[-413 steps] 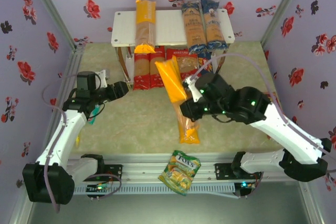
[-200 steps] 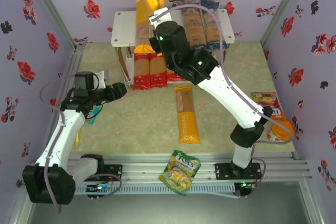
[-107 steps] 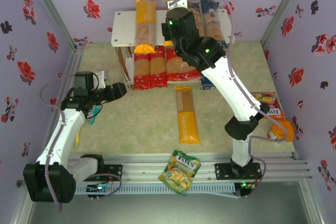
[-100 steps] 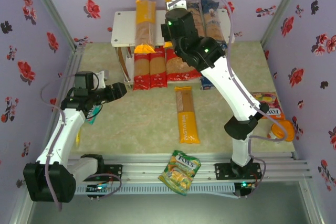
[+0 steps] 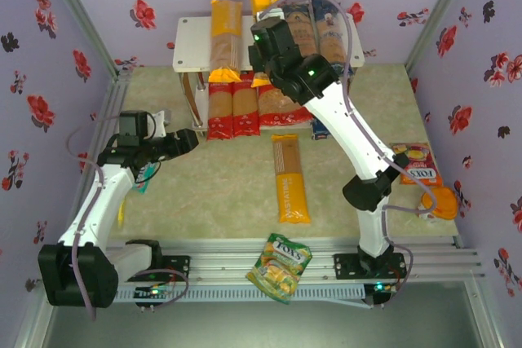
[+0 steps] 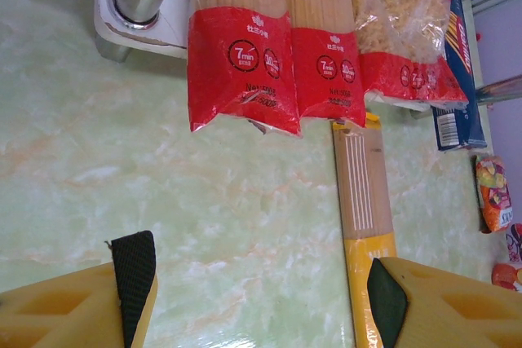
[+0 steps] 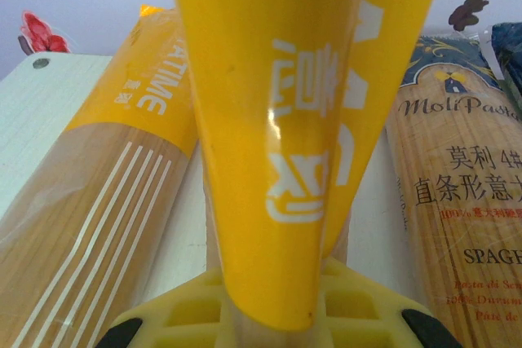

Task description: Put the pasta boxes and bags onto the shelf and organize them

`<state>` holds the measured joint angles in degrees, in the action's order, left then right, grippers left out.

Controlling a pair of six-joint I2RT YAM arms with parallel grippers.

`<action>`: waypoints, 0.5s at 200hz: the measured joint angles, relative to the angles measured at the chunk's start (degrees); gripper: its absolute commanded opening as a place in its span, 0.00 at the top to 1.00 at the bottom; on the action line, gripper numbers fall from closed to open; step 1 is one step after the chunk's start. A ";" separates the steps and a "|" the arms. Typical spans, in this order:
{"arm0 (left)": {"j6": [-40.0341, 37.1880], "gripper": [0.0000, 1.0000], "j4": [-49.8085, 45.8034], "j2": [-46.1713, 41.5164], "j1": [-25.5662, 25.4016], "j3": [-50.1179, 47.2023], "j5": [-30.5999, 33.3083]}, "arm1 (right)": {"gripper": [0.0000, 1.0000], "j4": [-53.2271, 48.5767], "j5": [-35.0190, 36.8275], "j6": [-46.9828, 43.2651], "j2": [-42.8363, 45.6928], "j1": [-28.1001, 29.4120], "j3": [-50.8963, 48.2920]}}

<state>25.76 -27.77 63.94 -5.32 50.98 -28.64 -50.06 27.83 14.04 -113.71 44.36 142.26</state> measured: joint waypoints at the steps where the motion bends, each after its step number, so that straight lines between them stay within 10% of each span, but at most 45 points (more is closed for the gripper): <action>1: 0.00 0.29 0.00 0.02 0.00 0.00 0.00 | 1.00 -0.04 -0.04 0.04 0.00 -0.04 0.04; 41: -0.02 0.29 0.04 0.61 0.00 0.02 -0.11 | 1.00 -0.90 -3.56 3.02 -0.46 -1.84 1.38; 100: -0.44 0.29 0.04 0.72 0.33 0.37 -0.13 | 0.73 0.48 -6.73 5.62 -1.79 -3.69 2.54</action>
<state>25.32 -27.73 64.66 -4.99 51.35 -28.77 -49.58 21.10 19.66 -115.50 40.66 144.79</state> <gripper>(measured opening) 0.709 0.215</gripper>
